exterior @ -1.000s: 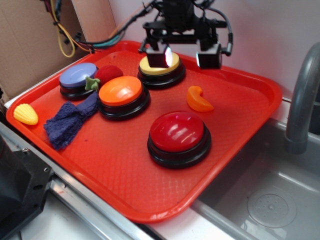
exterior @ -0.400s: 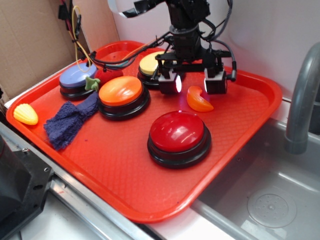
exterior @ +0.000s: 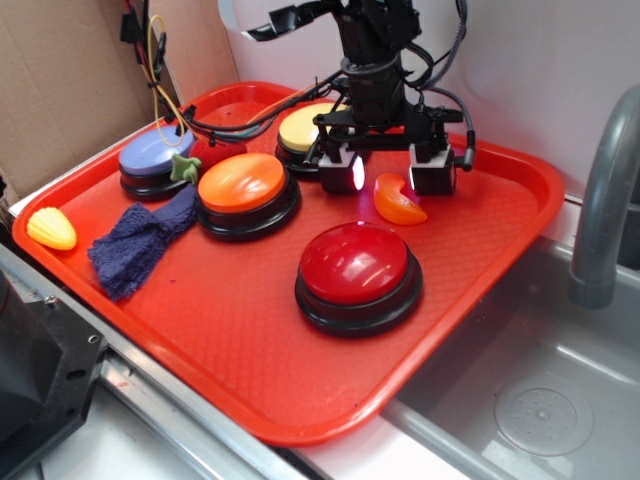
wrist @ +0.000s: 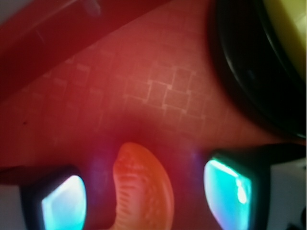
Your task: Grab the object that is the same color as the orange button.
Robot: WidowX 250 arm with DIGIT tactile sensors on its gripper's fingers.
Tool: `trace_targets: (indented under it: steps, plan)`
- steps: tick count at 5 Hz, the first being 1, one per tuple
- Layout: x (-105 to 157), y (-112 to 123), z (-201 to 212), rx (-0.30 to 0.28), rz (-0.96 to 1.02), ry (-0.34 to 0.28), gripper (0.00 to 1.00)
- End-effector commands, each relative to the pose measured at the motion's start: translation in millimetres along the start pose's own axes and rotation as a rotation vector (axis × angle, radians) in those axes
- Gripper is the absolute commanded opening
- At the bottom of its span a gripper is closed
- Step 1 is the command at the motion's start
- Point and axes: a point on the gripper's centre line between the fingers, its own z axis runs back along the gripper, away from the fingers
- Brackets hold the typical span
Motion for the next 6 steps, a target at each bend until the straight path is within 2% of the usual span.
trace_targets:
  steps: [1, 2, 4, 5, 6]
  plan:
    - [2, 1, -2, 0.015, -0.011, -0.027, 0.11]
    - [0, 1, -1, 0.021, -0.008, -0.033, 0.00]
    - [-4, 2, -1, 0.032, 0.008, -0.027, 0.00]
    - [-7, 4, 9, 0.058, -0.028, -0.038, 0.00]
    - [-3, 9, 37, 0.055, -0.029, -0.045, 0.00]
